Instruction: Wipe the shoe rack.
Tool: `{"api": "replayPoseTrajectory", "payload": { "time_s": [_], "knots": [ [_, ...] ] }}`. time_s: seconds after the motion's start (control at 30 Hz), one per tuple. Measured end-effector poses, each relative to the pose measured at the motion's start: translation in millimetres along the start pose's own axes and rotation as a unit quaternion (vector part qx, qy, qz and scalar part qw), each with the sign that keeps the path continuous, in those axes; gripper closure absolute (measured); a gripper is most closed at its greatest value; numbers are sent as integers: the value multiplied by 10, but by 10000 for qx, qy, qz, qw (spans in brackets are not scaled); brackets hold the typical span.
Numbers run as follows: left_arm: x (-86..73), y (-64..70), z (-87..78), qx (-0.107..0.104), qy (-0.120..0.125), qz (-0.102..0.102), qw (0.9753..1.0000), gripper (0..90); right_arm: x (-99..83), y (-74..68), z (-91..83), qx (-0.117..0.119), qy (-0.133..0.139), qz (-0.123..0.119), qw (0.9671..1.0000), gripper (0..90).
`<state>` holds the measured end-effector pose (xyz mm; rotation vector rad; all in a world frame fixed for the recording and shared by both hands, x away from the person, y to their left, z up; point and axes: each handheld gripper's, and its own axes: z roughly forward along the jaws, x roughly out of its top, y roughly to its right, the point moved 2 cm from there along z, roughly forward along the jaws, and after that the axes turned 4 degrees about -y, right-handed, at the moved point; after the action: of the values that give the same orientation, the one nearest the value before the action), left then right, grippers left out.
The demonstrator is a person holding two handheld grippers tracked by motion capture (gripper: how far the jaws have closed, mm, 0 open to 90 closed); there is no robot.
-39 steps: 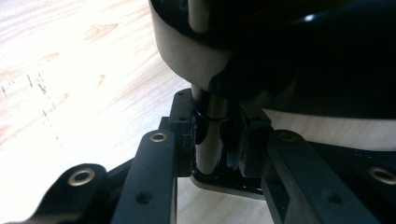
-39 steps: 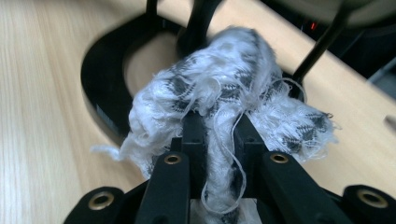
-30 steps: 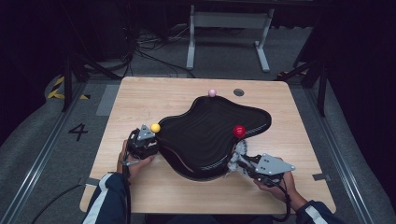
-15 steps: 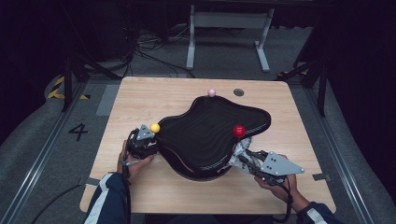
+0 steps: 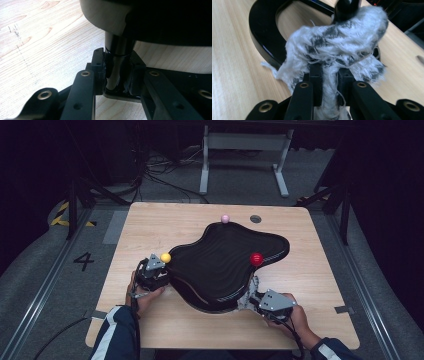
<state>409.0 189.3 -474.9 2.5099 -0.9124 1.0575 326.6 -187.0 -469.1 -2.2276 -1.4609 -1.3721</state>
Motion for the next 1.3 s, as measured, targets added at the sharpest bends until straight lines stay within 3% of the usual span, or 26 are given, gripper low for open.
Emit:
{"api": "replayPoseTrajectory", "payload": {
  "time_s": [0.13, 0.23, 0.3, 0.37, 0.4, 0.47, 0.63, 0.8, 1.03, 1.2, 1.3],
  "knots": [
    [0, 38, 10, -134, 32, -49, 9999, 724, -80, 70, 101, -112, -316, 111, 9994, 785],
    [-1, 44, 13, -111, 40, -28, 9999, 722, -86, 112, 87, -51, -261, 196, 9995, 787],
    [-8, 49, 12, -164, 62, -79, 9998, 723, -40, 129, -12, -32, -38, 285, 9996, 788],
    [-5, 43, 10, -109, 55, -1, 9999, 719, 70, 133, -181, -99, 280, 242, 9993, 788],
    [-7, 53, 14, -152, 74, -59, 9998, 718, 115, 135, -240, -144, 404, 230, 9988, 787],
    [-7, 55, 12, -137, 54, -53, 9999, 719, 146, 140, -279, -206, 446, 184, 9986, 787],
    [-5, 68, 22, -193, 66, -30, 9998, 709, 353, 247, -519, -477, 1103, 210, 9925, 787],
    [-4, 87, 36, -278, 83, -57, 9996, 710, 456, 336, -619, -619, 1315, 307, 9889, 786],
    [3, 111, 55, -282, 73, -34, 9996, 720, 380, 391, -500, -841, 1220, 358, 9883, 786],
    [6, 108, 60, -284, 70, 11, 9996, 727, 193, 304, -262, -551, 727, 285, 9954, 785],
    [2, 107, 57, -275, 51, -32, 9996, 726, 97, 312, -170, -453, 582, 426, 9964, 785]
  ]
}}
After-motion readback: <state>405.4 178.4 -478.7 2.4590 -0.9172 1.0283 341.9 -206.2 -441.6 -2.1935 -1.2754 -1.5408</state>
